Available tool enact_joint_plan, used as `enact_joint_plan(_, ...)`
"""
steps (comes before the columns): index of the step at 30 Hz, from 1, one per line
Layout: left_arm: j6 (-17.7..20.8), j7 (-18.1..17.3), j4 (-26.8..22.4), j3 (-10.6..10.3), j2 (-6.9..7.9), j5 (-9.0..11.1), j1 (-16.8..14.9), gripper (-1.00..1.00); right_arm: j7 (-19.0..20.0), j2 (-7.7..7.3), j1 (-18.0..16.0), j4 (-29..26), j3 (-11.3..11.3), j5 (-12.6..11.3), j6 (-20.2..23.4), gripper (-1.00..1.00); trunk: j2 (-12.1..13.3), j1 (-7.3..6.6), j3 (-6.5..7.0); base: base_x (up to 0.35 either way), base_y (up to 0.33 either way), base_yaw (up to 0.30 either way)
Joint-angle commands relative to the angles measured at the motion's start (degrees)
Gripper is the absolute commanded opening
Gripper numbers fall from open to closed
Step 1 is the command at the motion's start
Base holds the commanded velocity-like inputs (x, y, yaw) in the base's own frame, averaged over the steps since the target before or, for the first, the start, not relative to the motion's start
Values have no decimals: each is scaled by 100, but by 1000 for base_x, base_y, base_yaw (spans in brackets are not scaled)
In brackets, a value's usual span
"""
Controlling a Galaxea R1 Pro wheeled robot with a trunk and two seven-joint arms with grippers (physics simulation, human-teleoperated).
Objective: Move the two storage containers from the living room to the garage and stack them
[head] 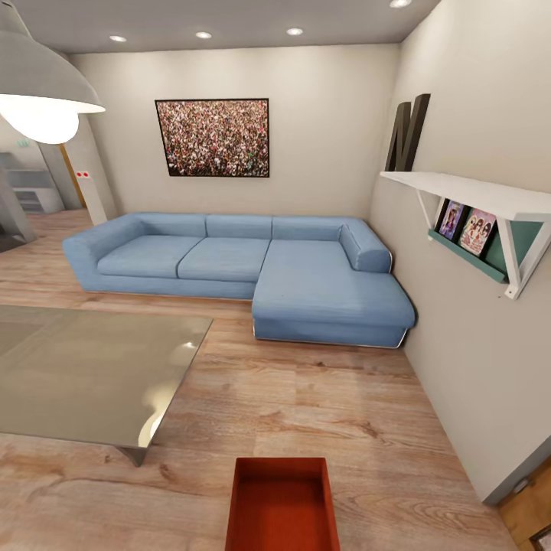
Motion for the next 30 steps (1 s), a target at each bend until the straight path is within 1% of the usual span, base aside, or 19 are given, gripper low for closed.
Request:
enact_joint_plan(1,19,15,-3,0,-1,42,-3,100,-13,2,-3,5,48,-54,-18,100,-45,23,-24,0,0,0)
enact_joint_plan(18,19,15,-3,0,4,42,-4,100,-15,16,-3,5,41,-75,-17,100,-727,396,-329,0,0,0)
enact_joint_plan(30,19,17,-5,0,2,31,-3,100,-13,13,-3,5,39,-92,-10,100,-727,396,-329,0,0,0)
